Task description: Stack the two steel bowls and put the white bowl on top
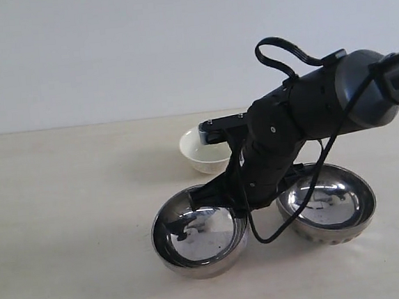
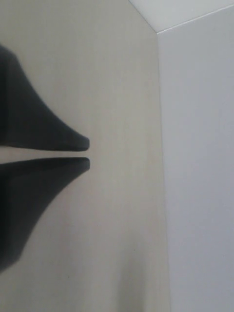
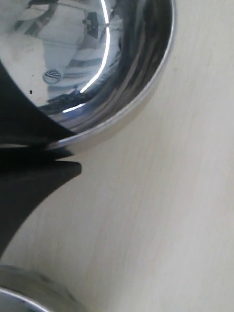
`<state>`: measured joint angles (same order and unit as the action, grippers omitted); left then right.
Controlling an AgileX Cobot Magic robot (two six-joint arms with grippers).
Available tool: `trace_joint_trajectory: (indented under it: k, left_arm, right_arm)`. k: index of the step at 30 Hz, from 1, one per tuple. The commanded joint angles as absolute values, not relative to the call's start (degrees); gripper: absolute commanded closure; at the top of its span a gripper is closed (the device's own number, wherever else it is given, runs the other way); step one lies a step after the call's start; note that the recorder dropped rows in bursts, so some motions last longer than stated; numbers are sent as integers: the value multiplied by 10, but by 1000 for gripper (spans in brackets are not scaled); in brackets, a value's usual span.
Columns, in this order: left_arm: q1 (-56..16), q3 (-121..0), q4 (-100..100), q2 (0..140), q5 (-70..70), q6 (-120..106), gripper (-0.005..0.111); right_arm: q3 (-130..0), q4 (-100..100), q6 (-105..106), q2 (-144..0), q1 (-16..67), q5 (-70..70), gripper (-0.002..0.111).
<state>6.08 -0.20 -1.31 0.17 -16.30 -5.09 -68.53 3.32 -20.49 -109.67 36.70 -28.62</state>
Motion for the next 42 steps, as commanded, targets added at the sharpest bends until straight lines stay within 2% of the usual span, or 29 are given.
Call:
trace_joint_trajectory:
  k: [1, 29, 31, 36, 42]
  left_arm:
    - [61, 0, -15, 0, -163, -44, 103]
    - [61, 0, -15, 0, -163, -44, 103]
    - [61, 0, -15, 0, -163, -44, 103]
    - [61, 0, -15, 0, -163, -44, 103]
    - [61, 0, -15, 0, -163, -44, 103]
  right_arm:
    - [-687, 61, -215, -1093, 365, -293, 108]
    - [-687, 70, -234, -1095, 365, -315, 107]
    - [-687, 70, -239, -1098, 365, -313, 101]
    - [-687, 70, -240, -1101, 365, -310, 73]
    - [-687, 80, -242, -1101, 365, -302, 71]
